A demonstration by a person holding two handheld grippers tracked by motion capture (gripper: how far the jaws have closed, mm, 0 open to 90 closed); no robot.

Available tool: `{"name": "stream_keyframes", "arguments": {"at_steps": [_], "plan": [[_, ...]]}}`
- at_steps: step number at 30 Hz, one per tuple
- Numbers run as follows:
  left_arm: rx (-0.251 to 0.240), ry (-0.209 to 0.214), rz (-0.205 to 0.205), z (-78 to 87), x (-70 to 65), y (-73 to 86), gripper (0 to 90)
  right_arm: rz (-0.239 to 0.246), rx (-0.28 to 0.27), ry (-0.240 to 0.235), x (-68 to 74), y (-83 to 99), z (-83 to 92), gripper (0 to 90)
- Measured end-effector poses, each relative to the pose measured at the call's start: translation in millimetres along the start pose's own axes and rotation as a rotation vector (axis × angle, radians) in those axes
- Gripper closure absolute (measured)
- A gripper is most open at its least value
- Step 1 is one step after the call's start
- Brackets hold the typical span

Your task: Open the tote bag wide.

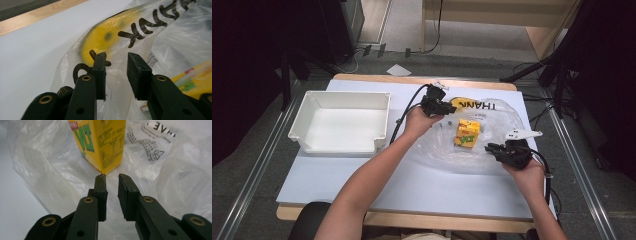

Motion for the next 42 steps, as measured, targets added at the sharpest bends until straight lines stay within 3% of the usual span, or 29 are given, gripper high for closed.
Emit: {"name": "stream_keyframes", "arguments": {"at_steps": [6, 10, 12, 18, 24, 30, 42], "plan": [[0.006, 0.030, -0.025, 16.2, -9.5, -2.5, 59.0, -0.038, -0.049, -0.045, 5.1, -11.6, 14.2, 69.3], [-0.009, 0.070, -0.013, 27.0, -15.1, -5.5, 52.3, -0.041, -0.061, -0.070, 13.1, -14.3, 19.7, 61.1], [-0.009, 0.065, -0.040, 32.4, -19.4, -6.0, 50.3, -0.038, -0.062, -0.072, 16.8, -15.0, 21.8, 57.9], [-0.025, 0.087, -0.069, 48.4, -30.6, -9.8, 46.4, -0.024, -0.047, -0.094, 27.8, -15.8, 24.8, 55.7], [-0.035, 0.074, -0.101, 65.2, -36.2, -12.0, 43.4, -0.008, -0.040, -0.113, 37.2, -14.5, 23.7, 55.4], [-0.040, 0.094, -0.095, 76.5, -36.0, -1.5, 43.4, 0.006, -0.026, -0.131, 46.6, -8.6, 20.0, 55.4], [-0.015, 0.116, -0.099, 71.9, -41.8, 26.1, 42.3, 0.019, -0.006, -0.173, 64.5, 7.8, 11.4, 55.4]]}}
Point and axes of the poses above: each handheld gripper's, and its own axes: z roughly backward along the jaws, y roughly out of its underside, x roughly to its left, the point moved 2 cm from there along -z, roughly forward along the jaws, and after that the axes turned 2 degrees about x, right-handed, at the moved point
